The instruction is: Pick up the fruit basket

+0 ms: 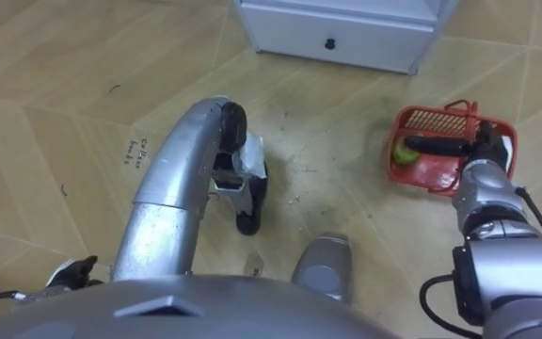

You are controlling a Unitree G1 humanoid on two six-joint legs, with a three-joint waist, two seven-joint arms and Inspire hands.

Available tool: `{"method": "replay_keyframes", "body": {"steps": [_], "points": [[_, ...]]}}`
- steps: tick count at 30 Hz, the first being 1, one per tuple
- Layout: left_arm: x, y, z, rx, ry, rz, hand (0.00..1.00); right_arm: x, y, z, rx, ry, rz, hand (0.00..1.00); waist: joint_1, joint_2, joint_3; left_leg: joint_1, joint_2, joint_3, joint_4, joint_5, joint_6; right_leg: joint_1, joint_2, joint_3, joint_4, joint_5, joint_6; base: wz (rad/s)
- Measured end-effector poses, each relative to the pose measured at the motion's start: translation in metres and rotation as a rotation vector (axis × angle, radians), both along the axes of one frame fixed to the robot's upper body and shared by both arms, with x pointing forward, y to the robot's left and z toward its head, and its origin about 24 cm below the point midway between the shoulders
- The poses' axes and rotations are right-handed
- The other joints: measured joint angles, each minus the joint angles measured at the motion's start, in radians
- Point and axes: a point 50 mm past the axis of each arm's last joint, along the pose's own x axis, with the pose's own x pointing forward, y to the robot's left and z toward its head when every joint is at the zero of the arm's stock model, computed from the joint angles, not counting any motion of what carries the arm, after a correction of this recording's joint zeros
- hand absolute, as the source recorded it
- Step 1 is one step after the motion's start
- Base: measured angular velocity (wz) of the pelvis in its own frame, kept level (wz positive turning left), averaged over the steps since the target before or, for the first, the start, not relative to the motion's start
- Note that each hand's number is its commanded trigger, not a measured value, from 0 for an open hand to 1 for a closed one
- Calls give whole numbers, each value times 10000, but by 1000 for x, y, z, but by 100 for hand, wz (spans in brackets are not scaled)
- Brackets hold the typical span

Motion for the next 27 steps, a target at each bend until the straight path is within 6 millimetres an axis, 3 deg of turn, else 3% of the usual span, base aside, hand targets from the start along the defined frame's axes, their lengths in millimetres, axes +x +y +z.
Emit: {"method": "replay_keyframes", "body": {"steps": [9,10,11,12,20,27], "points": [[-2,-1,-1,-209,275,16,0,-9,-8,-2,-31,370,-189,0,-74,1,-2,-104,-11,1,4,0,-1,-89,8,-5,-7,-3,5,0],[-2,-1,-1,-213,284,16,0,-9,-8,-1,-14,363,-190,23,-72,2,-2,-104,-9,1,4,0,-1,-89,7,-5,-8,-3,5,0],[-2,-1,-1,-236,304,16,0,-9,-8,-2,26,377,-185,78,-51,10,-6,-104,-5,1,9,0,0,-89,8,-10,-7,-3,6,0],[-2,-1,-1,-272,320,13,0,-10,-8,-2,50,409,-198,100,-36,14,-9,-104,-3,-1,9,0,0,-89,8,-10,-7,-3,6,0],[-3,-3,-1,-397,457,-155,0,-16,-10,-5,341,689,-97,100,96,184,-54,-104,18,2,6,0,0,-113,18,2,8,-4,7,0],[1,-5,-1,-616,348,-227,0,-17,-12,-5,339,942,162,100,274,173,-45,-103,52,15,-20,1,-4,-155,9,26,19,-4,6,0]]}}
